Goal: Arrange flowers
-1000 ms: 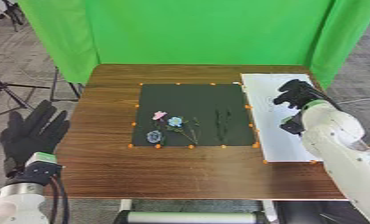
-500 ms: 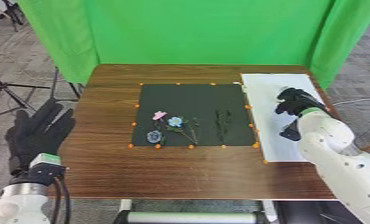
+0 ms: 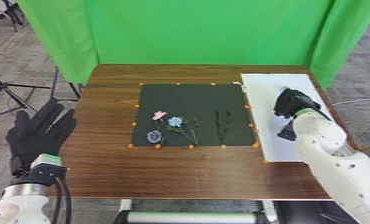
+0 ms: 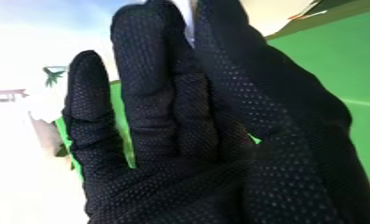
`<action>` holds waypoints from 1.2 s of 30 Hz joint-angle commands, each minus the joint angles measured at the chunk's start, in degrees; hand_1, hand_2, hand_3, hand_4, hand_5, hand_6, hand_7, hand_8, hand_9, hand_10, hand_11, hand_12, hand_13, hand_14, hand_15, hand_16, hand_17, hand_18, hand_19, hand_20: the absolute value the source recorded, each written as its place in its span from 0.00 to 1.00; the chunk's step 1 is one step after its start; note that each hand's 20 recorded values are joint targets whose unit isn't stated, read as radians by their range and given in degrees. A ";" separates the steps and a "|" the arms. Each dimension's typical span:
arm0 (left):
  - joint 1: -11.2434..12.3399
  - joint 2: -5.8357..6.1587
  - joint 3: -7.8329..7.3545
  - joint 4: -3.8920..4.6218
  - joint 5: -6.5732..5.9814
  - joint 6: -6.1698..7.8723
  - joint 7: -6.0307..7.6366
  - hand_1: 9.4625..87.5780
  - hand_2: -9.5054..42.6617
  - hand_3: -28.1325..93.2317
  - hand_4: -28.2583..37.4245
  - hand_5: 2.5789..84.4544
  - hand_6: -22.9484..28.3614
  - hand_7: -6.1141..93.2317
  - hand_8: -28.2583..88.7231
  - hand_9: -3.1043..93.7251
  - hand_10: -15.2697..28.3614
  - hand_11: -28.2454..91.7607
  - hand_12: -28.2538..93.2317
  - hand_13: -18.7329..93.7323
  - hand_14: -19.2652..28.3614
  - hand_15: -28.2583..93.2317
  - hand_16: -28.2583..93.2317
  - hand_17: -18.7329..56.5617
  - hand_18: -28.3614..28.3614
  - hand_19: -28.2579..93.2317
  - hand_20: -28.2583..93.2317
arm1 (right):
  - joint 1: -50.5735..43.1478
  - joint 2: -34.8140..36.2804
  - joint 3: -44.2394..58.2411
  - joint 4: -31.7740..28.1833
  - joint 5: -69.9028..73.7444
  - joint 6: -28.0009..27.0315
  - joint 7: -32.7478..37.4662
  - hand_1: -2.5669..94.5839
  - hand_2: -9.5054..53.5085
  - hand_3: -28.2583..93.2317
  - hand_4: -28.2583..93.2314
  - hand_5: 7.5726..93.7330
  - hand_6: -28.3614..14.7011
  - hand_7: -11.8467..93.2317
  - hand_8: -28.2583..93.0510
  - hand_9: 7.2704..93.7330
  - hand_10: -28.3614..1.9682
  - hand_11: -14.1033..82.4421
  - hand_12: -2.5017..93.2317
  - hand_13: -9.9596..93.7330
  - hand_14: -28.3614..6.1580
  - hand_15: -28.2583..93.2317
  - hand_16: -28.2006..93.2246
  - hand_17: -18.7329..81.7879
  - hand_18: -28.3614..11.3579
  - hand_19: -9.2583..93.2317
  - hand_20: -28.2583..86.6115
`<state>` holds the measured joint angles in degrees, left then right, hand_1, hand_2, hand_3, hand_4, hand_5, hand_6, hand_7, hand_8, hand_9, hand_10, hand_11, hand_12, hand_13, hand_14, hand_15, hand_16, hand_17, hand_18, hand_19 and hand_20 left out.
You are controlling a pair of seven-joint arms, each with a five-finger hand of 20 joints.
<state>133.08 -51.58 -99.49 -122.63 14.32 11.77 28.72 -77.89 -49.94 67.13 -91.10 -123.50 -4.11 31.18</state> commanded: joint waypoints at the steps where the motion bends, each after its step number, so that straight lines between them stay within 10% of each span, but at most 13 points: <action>1: 0.67 -0.05 0.39 -0.11 -0.77 -0.42 0.26 0.22 0.37 0.80 0.00 0.45 0.59 0.19 0.16 0.34 0.64 0.45 0.32 0.37 0.72 0.57 0.17 0.17 0.75 0.50 0.32 | -1.52 0.63 -1.61 0.34 -3.16 6.37 -1.97 0.66 0.01 0.81 0.00 0.74 0.70 0.45 0.21 0.88 0.72 0.28 0.49 0.76 0.70 0.60 0.62 0.50 0.24 0.82 0.57; 12: 0.70 0.05 0.24 -0.15 -1.07 -0.05 0.40 0.22 0.37 0.80 0.00 0.45 0.59 0.19 0.16 0.34 0.64 0.45 0.32 0.37 0.72 0.57 0.17 0.17 0.75 0.50 0.32 | 0.02 0.85 -2.98 -7.97 -5.55 15.77 -5.12 0.66 0.00 0.83 0.00 0.77 0.68 0.43 0.23 0.89 0.70 0.28 0.52 0.77 0.70 0.61 0.64 0.51 0.23 0.82 0.59; 27: -2.32 -0.62 1.13 0.76 0.27 -1.06 -3.79 0.23 0.38 0.80 0.00 0.45 0.59 0.19 0.16 0.34 0.64 0.45 0.32 0.37 0.72 0.57 0.17 0.17 0.75 0.50 0.32 | 8.04 -11.84 -16.34 -8.48 -1.99 10.37 -14.36 0.66 0.00 0.83 0.00 0.76 0.69 0.44 0.23 0.89 0.70 0.29 0.52 0.77 0.71 0.61 0.64 0.51 0.24 0.82 0.59; 36: -2.66 -0.51 1.22 0.40 0.42 0.60 -4.96 0.23 0.39 0.80 0.00 0.45 0.59 0.19 0.16 0.33 0.64 0.45 0.32 0.37 0.72 0.57 0.17 0.17 0.75 0.50 0.32 | 9.49 -14.25 -22.81 -6.54 -5.90 7.96 -13.32 0.66 0.00 0.83 0.00 0.76 0.69 0.44 0.22 0.88 0.70 0.29 0.52 0.77 0.70 0.61 0.64 0.51 0.23 0.83 0.60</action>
<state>130.48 -51.82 -98.35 -121.93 14.33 11.78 24.69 -68.53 -62.21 47.32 -98.59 -125.47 5.62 17.62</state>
